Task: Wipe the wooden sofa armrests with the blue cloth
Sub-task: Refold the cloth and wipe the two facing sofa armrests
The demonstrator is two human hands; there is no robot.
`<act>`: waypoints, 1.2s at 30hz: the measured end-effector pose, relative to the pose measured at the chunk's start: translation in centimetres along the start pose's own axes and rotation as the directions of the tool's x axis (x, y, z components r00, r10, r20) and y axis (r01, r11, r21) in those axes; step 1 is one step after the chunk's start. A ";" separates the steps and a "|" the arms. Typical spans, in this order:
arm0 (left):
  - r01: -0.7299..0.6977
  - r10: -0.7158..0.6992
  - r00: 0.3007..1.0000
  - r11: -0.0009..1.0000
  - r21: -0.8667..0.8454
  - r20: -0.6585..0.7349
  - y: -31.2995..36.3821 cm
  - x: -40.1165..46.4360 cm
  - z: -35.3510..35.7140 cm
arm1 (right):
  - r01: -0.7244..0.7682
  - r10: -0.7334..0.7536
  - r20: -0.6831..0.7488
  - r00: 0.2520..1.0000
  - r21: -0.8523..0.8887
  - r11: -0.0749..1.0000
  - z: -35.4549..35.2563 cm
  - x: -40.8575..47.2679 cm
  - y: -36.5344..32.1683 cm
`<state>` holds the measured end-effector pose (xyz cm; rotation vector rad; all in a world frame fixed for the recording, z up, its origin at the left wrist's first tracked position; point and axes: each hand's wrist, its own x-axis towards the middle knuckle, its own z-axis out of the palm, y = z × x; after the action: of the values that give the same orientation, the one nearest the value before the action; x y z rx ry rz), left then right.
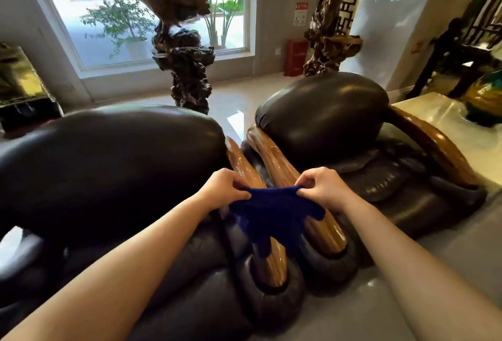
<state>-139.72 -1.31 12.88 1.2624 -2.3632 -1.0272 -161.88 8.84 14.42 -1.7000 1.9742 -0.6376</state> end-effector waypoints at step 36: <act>0.401 -0.285 0.810 0.907 0.128 -0.512 -24.8 28.1 23.5 | 0.182 -0.192 -0.082 0.978 -0.113 0.977 27.7 34.7 24.7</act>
<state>-153.37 -22.35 -23.60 1.8393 -1.9362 -0.4338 -168.82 -23.64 -24.03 -1.9707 1.9549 -0.7001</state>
